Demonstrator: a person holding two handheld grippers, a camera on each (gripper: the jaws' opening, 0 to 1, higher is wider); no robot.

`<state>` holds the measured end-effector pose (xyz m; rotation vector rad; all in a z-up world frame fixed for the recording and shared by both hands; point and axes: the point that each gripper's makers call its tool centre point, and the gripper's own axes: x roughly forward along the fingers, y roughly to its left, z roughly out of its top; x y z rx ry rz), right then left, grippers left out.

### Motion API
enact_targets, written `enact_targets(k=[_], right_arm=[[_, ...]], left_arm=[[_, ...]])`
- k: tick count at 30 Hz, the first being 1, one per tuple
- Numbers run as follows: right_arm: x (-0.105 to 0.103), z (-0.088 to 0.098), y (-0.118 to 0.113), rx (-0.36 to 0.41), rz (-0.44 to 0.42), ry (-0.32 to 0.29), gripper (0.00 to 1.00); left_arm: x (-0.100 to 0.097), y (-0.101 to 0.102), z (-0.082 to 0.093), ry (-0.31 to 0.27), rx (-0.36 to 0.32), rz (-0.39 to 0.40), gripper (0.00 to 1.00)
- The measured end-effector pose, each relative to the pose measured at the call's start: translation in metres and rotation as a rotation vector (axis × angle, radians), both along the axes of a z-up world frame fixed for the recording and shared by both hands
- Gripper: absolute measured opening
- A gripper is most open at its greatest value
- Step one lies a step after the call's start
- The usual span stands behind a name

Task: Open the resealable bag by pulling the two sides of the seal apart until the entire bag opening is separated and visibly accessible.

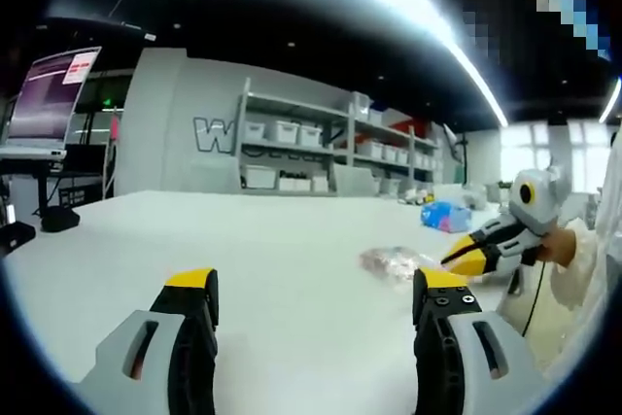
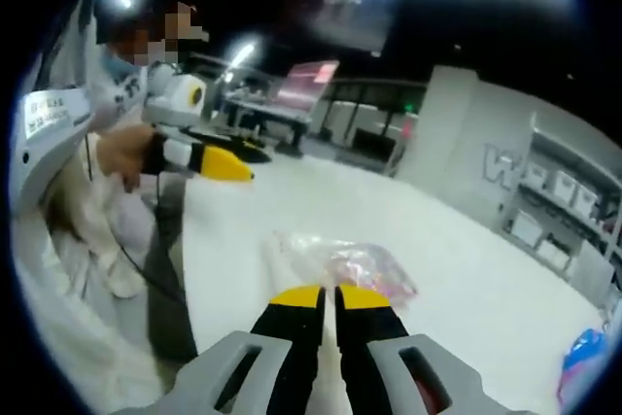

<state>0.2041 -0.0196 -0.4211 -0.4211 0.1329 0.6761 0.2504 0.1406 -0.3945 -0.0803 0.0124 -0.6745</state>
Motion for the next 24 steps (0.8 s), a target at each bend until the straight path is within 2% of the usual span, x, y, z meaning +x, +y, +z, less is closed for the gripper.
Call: enact_targets(k=[5, 9, 12, 19, 24], right_arm=[[-0.011, 0.005, -0.002, 0.005, -0.009, -0.001, 0.03], [-0.018, 0.014, 0.005, 0.063, 0.009, 0.010, 0.05], [-0.020, 0.020, 0.012, 0.072, 0.023, 0.001, 0.06], [-0.022, 0.032, 0.027, 0.045, 0.066, -0.037, 0.07], [-0.016, 0.032, 0.033, -0.014, 0.086, -0.058, 0.07]], left_arm=[[0.000, -0.003, -0.002, 0.005, -0.002, -0.008, 0.81], [-0.001, -0.005, -0.003, 0.006, -0.002, -0.020, 0.80], [-0.002, -0.006, -0.004, 0.009, -0.001, -0.023, 0.80], [-0.003, -0.005, -0.004, 0.007, -0.008, -0.025, 0.79], [-0.004, -0.006, -0.003, 0.003, -0.008, -0.034, 0.79]])
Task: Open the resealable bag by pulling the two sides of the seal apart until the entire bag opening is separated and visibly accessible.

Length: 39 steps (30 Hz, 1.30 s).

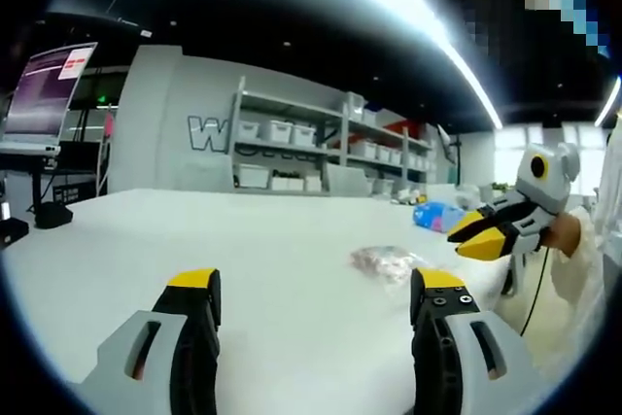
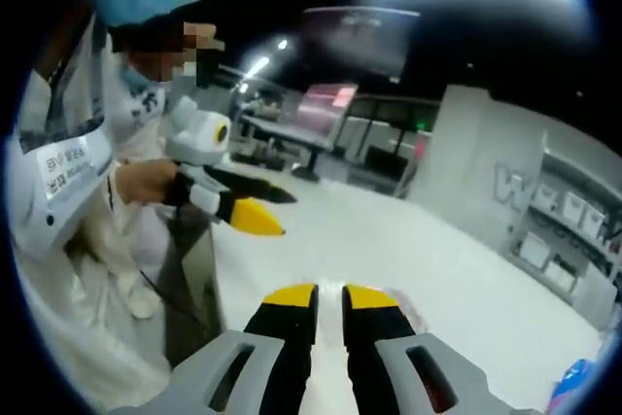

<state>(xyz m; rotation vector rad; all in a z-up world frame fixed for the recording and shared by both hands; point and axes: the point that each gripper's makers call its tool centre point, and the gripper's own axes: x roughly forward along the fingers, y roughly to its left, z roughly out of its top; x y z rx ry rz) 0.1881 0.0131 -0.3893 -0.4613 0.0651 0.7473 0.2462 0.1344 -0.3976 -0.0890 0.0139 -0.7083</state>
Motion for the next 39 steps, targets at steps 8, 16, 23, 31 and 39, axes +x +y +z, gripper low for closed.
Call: enact_targets(k=[8, 16, 23, 31, 39], right_arm=[[0.002, -0.012, 0.012, -0.152, 0.075, 0.038, 0.07], [0.007, -0.021, 0.018, -0.343, 0.110, 0.055, 0.07], [0.010, -0.026, 0.014, -0.445, 0.110, 0.072, 0.07], [0.010, -0.028, 0.017, -0.543, 0.140, 0.057, 0.07], [0.011, -0.032, 0.017, -0.651, 0.171, 0.061, 0.07]], left_arm=[[-0.003, -0.003, 0.004, -0.011, -0.012, -0.018, 0.78], [-0.007, -0.006, 0.005, -0.015, -0.013, -0.035, 0.78], [-0.009, -0.005, 0.004, -0.015, -0.012, -0.041, 0.78], [-0.010, -0.006, 0.004, -0.019, -0.012, -0.048, 0.78], [-0.016, -0.013, 0.005, -0.024, -0.008, -0.071, 0.77]])
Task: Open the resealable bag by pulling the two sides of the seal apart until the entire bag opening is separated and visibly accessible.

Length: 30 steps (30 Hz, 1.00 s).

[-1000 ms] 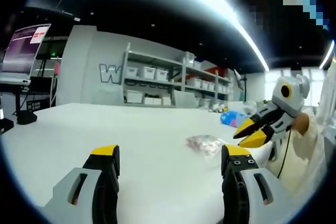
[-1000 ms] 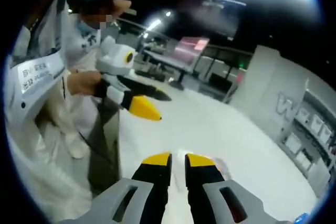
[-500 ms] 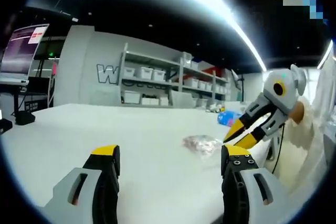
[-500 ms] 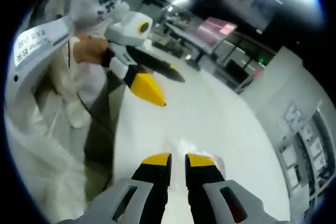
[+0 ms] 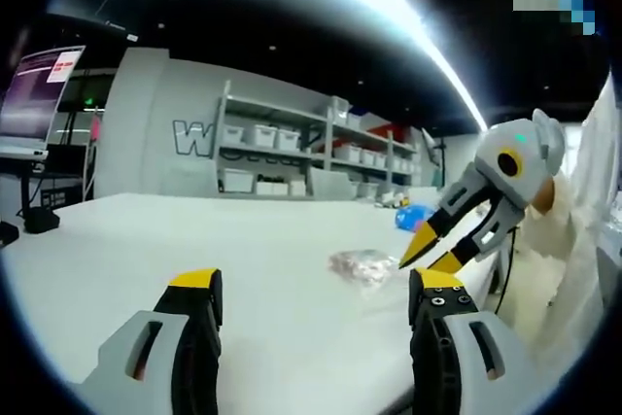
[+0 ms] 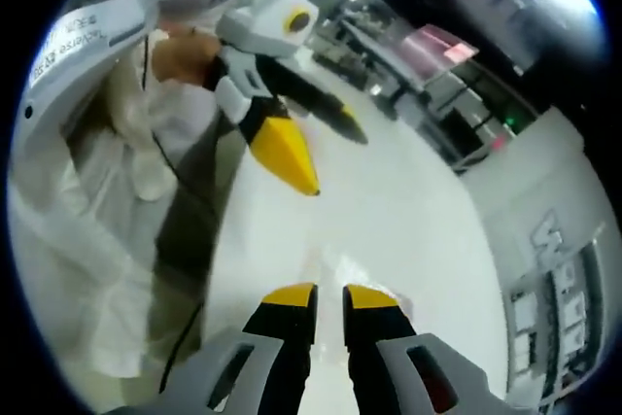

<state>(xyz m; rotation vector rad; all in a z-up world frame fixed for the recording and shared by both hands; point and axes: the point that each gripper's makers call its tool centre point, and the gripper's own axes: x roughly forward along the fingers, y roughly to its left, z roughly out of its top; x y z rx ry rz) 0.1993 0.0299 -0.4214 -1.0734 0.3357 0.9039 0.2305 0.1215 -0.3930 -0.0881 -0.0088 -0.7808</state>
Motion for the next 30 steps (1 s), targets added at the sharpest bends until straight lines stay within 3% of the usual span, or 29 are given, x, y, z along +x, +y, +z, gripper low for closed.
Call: enact_targets(k=[9, 20, 30], right_arm=[[0.002, -0.004, 0.002, -0.124, 0.048, 0.003, 0.08], [0.002, -0.009, 0.007, -0.166, 0.065, 0.016, 0.08], [0.001, -0.009, 0.005, -0.157, 0.050, 0.016, 0.08]], left_arm=[[-0.002, -0.001, -0.001, 0.002, -0.004, -0.009, 0.77], [-0.003, -0.001, -0.003, 0.006, -0.014, -0.020, 0.77], [-0.004, 0.000, -0.002, 0.008, -0.022, -0.016, 0.76]])
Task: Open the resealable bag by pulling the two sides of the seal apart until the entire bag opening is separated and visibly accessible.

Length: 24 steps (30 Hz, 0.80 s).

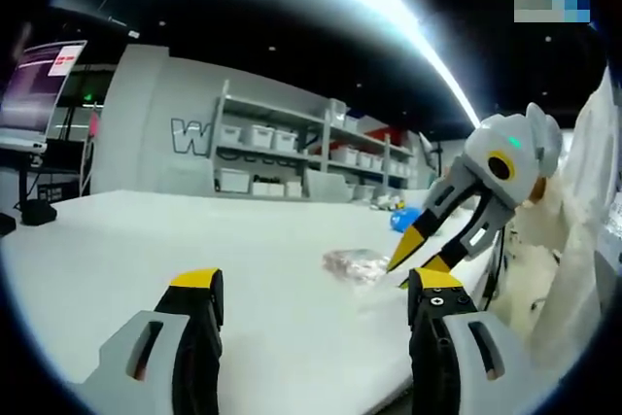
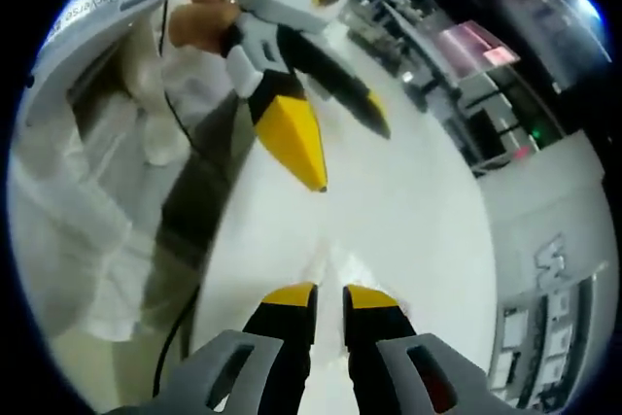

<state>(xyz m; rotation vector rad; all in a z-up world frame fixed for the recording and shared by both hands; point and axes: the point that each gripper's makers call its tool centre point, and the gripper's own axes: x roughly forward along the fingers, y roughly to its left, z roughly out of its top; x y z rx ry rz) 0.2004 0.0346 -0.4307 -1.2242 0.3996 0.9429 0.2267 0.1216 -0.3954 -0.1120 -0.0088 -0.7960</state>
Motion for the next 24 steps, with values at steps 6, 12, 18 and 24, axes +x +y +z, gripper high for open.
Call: enact_targets(k=[6, 12, 18, 24], right_arm=[[-0.0001, 0.0004, -0.0030, 0.008, -0.007, -0.001, 0.08], [-0.0023, 0.0053, -0.0029, 0.022, -0.005, -0.008, 0.08], [0.0006, 0.0033, -0.0065, 0.027, -0.015, -0.007, 0.07], [0.0030, 0.0005, -0.0065, 0.046, -0.025, 0.000, 0.06]], left_arm=[[-0.0010, -0.0028, -0.0003, 0.001, 0.006, -0.005, 0.76], [-0.0007, -0.0054, 0.0006, 0.002, 0.009, -0.009, 0.76], [-0.0021, -0.0082, 0.0005, 0.002, 0.016, -0.017, 0.76], [-0.0027, -0.0096, 0.0005, 0.003, 0.016, -0.021, 0.76]])
